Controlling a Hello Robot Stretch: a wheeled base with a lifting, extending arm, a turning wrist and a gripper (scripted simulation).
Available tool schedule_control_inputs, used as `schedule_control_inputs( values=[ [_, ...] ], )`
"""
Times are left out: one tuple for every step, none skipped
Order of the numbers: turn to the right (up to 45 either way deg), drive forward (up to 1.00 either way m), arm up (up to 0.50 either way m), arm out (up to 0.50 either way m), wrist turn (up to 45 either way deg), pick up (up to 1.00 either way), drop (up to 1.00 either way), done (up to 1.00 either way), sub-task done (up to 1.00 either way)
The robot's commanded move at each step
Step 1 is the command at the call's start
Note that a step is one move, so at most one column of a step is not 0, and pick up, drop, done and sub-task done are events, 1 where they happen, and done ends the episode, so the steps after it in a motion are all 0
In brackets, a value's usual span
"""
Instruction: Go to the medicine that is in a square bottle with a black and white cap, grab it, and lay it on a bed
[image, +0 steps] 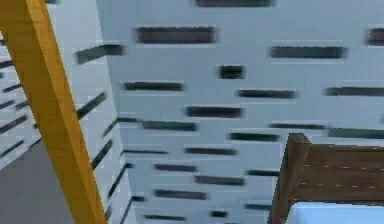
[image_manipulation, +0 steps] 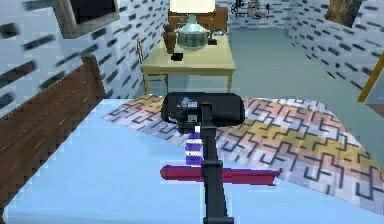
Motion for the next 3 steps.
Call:
schedule_control_inputs(
  values=[
    [0.0, 0.00, 0.00, 0.00, 0.0, 0.00, 1.00, 0.00, 0.00],
    [0.0, 0.00, 0.10, 0.00, 0.0, 0.00, 0.00, 0.00, 0.00],
    [0.0, 0.00, 0.00, -0.08, 0.0, 0.00, 0.00, 0.00, 0.00]
  ],
)
